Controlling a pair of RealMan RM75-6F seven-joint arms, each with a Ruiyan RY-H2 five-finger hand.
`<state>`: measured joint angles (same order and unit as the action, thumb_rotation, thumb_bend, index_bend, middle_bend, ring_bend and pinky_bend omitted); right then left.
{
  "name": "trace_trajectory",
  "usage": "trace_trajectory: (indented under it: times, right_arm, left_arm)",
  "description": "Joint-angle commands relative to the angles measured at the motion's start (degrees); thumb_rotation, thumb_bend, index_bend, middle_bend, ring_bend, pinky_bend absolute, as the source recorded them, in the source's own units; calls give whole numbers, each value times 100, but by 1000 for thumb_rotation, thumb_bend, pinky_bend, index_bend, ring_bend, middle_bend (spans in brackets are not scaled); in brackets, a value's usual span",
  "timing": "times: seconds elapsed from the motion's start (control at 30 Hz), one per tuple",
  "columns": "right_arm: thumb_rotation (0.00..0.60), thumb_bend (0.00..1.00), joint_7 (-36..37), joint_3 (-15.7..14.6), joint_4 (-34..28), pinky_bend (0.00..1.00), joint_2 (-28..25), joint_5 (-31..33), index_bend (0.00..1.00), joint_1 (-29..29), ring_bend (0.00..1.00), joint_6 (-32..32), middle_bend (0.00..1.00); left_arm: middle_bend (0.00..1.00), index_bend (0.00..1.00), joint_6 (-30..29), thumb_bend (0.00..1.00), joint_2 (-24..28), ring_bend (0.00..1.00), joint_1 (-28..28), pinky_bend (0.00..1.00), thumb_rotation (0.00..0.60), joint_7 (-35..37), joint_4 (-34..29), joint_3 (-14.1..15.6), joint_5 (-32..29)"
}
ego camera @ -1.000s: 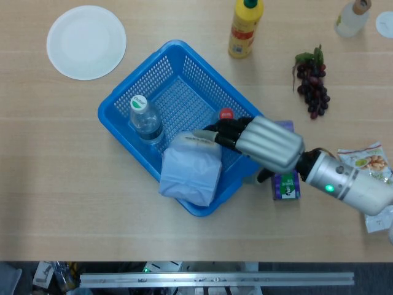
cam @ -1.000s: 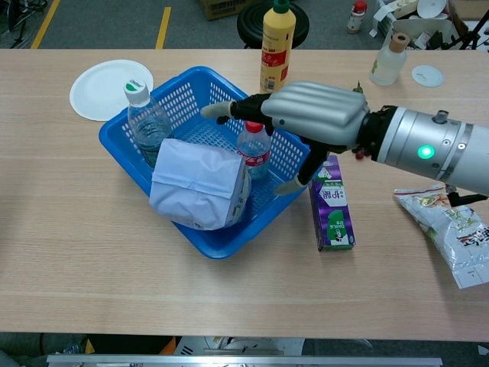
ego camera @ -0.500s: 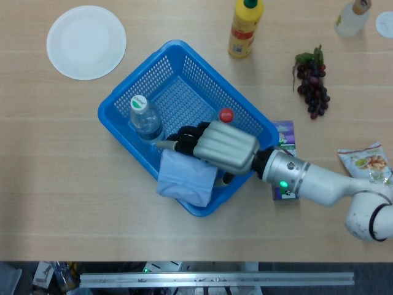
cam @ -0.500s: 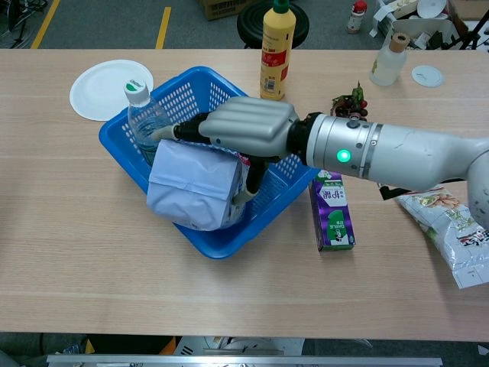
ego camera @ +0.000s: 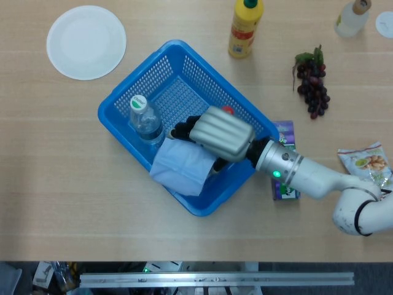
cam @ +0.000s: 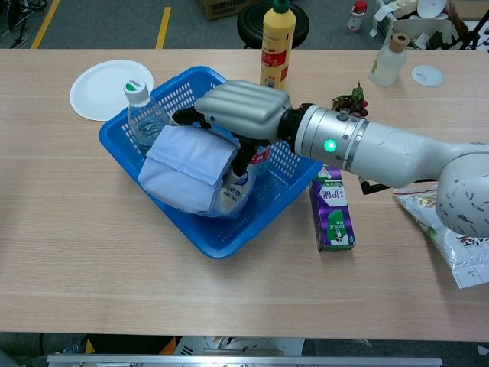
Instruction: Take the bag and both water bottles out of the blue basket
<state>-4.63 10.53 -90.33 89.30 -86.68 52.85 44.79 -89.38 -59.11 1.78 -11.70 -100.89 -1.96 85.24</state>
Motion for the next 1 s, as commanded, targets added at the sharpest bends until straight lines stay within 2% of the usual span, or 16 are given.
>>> trace_trajectory:
  times: [0.03, 0.27, 0.57, 0.83, 1.0]
  right_arm:
    - [600, 154, 530, -32, -85, 855, -206, -283, 703, -73, 636, 364, 620]
    - [600, 152, 1187, 4, -418, 855, -766, -717, 703, -268, 636, 1148, 620]
    - [600, 145, 1713, 42, -1034, 855, -1812, -993, 703, -760, 636, 2141, 620]
    - [600, 143, 1385, -57, -1226, 856, -2859, -755, 703, -1384, 636, 2586, 620]
    - [600, 137, 968, -240, -1036, 855, -3298, -340, 703, -1699, 636, 2406, 620]
  left_arm:
    - [276, 196, 11, 229, -4, 237, 5, 354, 600, -5, -2, -8, -12]
    - [277, 196, 32, 228, -5, 237, 27, 354, 600, 20, 25, -56, -51]
    - [277, 196, 67, 229, -25, 237, 56, 354, 600, 86, 114, -85, -58]
    - [277, 196, 139, 228, -53, 237, 103, 354, 600, 164, 203, -107, -71]
    - [277, 196, 204, 229, -104, 237, 143, 354, 600, 199, 262, -115, -84]
